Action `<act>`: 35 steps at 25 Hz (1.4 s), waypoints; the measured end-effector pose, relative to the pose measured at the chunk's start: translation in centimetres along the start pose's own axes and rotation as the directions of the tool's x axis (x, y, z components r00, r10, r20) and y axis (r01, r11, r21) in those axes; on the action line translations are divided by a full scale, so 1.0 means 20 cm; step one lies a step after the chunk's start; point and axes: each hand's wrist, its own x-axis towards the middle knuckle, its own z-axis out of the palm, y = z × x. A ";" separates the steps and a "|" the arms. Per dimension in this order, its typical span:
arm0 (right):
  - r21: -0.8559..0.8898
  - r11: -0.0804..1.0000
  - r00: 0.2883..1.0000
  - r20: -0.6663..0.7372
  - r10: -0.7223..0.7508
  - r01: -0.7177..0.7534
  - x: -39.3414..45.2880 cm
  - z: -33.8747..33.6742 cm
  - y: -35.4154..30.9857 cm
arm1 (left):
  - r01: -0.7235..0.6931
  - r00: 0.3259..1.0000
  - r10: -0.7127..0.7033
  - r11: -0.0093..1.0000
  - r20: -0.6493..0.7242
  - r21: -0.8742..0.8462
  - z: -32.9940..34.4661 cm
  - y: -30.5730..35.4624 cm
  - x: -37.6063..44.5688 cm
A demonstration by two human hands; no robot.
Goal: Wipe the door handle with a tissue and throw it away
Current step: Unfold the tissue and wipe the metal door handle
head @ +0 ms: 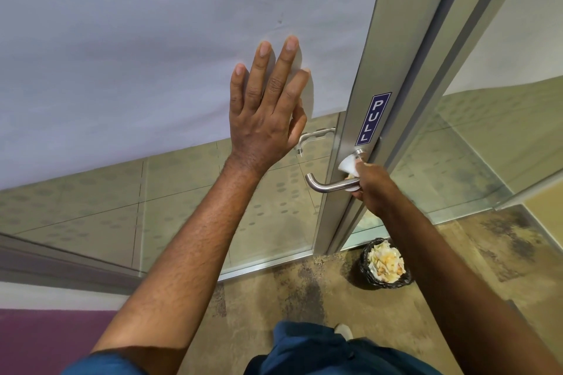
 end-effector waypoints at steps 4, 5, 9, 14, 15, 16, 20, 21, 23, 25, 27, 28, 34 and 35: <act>0.056 0.990 0.979 -0.168 -0.119 0.130 -0.01 0.04 0.08 | -0.006 1.000 0.006 1.000 0.009 -0.002 0.00 0.00 0.00; 0.078 0.987 0.977 -0.175 -0.124 0.139 -0.02 0.04 0.10 | -0.008 1.000 0.009 1.000 0.013 -0.007 0.00 0.00 0.00; 0.080 0.979 0.963 -0.213 -0.167 0.187 -0.02 0.01 0.14 | -0.015 1.000 0.015 1.000 0.011 -0.005 0.00 -0.01 0.00; 0.115 0.970 0.953 -0.241 -0.183 0.216 -0.01 0.01 0.13 | -0.014 1.000 0.014 1.000 0.000 -0.002 0.01 -0.01 0.00; 0.163 0.965 0.959 -0.233 -0.164 0.205 -0.01 0.01 0.12 | -0.015 1.000 0.015 1.000 -0.003 -0.003 0.01 -0.01 0.00; 0.198 0.962 0.963 -0.226 -0.144 0.190 0.00 0.00 0.11 | -0.017 1.000 0.017 1.000 -0.006 -0.002 0.01 0.00 0.00; 0.306 0.945 0.973 -0.224 -0.051 0.120 0.01 -0.04 0.08 | -0.019 1.000 0.018 1.000 -0.016 -0.003 0.02 -0.01 0.00; 0.337 0.937 0.980 -0.197 -0.019 0.086 0.02 -0.05 0.08 | -0.014 1.000 0.013 1.000 -0.017 -0.004 0.02 -0.01 0.00; 0.439 0.898 0.996 -0.077 0.039 -0.001 0.04 -0.08 0.08 | -0.005 1.000 0.005 1.000 -0.015 0.003 0.02 -0.01 0.00; 0.489 0.866 0.995 0.053 0.089 -0.103 0.04 -0.09 0.07 | 0.001 1.000 -0.001 1.000 -0.017 0.006 0.02 -0.01 -0.01; 0.404 0.893 0.979 0.126 0.162 -0.200 0.03 -0.11 0.07 | -0.002 1.000 0.003 1.000 -0.019 0.009 0.02 0.00 -0.01; 0.353 0.903 0.967 0.150 0.204 -0.245 0.03 -0.11 0.06 | -0.008 1.000 0.008 1.000 -0.022 0.014 0.02 0.00 -0.01; 0.094 0.996 1.000 -0.030 0.004 -0.001 0.04 -0.11 0.06 | -0.015 1.000 0.015 1.000 -0.027 0.018 0.02 0.00 -0.01; -0.048 0.993 0.990 -0.081 -0.113 0.109 0.04 -0.09 0.08 | -0.011 1.000 0.012 1.000 -0.029 0.014 0.02 0.00 0.00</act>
